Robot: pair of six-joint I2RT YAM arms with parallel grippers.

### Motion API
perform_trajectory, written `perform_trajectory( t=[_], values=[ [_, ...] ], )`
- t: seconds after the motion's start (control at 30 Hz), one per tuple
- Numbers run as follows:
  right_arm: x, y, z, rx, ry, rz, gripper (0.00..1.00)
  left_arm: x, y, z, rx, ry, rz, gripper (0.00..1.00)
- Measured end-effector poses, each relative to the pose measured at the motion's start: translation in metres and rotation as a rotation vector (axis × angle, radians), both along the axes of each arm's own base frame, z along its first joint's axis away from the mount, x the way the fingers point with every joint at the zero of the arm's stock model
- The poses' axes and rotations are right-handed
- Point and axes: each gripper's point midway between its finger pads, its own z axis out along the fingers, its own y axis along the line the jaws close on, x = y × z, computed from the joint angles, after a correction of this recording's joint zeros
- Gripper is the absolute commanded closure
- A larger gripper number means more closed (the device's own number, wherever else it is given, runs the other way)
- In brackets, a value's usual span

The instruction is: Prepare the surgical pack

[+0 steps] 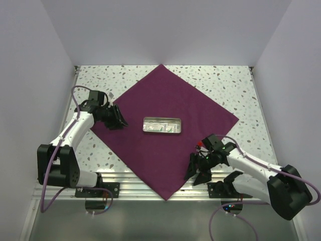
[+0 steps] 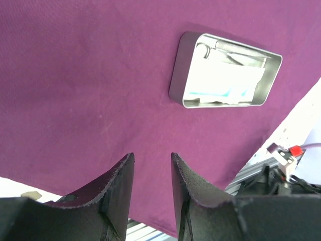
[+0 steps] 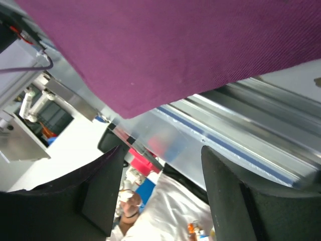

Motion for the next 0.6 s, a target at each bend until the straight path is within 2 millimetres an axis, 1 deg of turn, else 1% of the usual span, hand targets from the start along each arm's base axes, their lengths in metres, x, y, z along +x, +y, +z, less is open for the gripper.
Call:
perform_trajectory(
  t=[0.07,0.17,0.27,0.4,0.6],
  values=[
    [-0.002,0.003,-0.006,-0.006,0.025,-0.026,0.41,-0.003,0.000,0.001,0.001,0.008,0.000,0.61],
    [0.001,0.008,-0.013,-0.012,0.055,-0.077,0.41,-0.006,0.000,0.004,0.001,0.004,0.000,0.61],
    [0.005,0.012,-0.021,-0.038,0.087,-0.124,0.39,-0.007,0.001,0.008,-0.001,-0.006,0.001,0.61],
    [0.008,0.016,-0.026,-0.061,0.108,-0.159,0.36,-0.007,0.000,0.010,-0.002,-0.005,0.003,0.61],
    [0.011,0.018,-0.029,-0.089,0.108,-0.198,0.36,0.000,0.000,0.021,-0.004,-0.031,0.003,0.61]
  ],
)
